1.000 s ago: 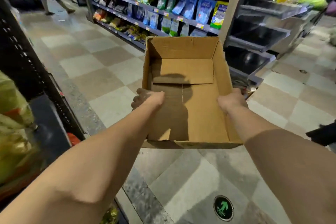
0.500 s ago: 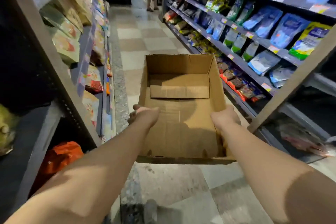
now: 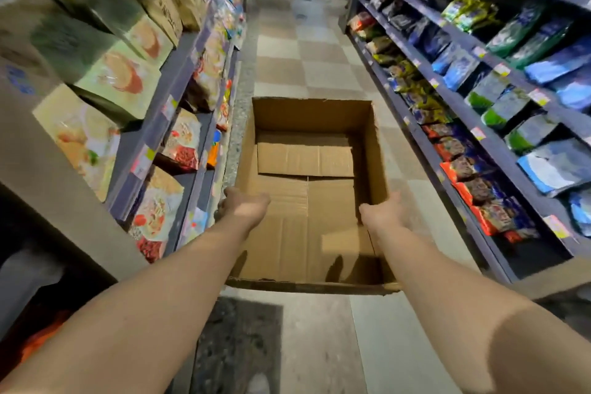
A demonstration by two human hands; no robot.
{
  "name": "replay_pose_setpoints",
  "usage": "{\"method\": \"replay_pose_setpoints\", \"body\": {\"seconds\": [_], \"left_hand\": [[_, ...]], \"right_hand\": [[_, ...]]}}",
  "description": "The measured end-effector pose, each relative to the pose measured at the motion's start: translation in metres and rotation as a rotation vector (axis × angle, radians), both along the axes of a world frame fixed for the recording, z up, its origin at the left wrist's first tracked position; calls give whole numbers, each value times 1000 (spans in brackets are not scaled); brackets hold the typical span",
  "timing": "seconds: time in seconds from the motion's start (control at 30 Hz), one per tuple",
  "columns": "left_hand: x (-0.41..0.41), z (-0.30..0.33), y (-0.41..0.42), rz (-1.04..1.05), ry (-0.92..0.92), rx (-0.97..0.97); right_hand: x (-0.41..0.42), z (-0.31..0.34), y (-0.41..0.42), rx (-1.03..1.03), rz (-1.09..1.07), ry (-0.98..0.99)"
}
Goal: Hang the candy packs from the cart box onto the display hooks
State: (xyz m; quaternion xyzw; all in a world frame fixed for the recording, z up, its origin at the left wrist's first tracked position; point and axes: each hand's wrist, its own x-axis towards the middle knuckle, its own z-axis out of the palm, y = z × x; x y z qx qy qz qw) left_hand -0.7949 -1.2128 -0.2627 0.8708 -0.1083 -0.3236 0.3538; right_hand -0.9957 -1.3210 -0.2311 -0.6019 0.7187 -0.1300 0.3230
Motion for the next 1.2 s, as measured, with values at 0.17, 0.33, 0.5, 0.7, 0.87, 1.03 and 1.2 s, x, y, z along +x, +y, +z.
{"method": "replay_pose_setpoints", "body": {"seconds": [0.17,0.33,0.5,0.7,0.87,1.03,1.2], "left_hand": [[40,-26,-27,68,37,61],[73,-56,-68,106,12,201],[99,-94,-118,200,87,219],[130,-164,-154,250,100,241],[167,-236,-175,206,130,284],[212,-318,-183,173,182,279],[243,-387,-189,133,204,246]], "right_hand": [[52,-38,-56,82,100,-21],[89,-77,-121,226,289,81],[128,-119,-194,258,415,145],[166,-178,-246,305,543,250],[196,-252,-265,325,472,217],[227,-334,-271,339,405,210],[244,-397,-272,367,305,173]]}}
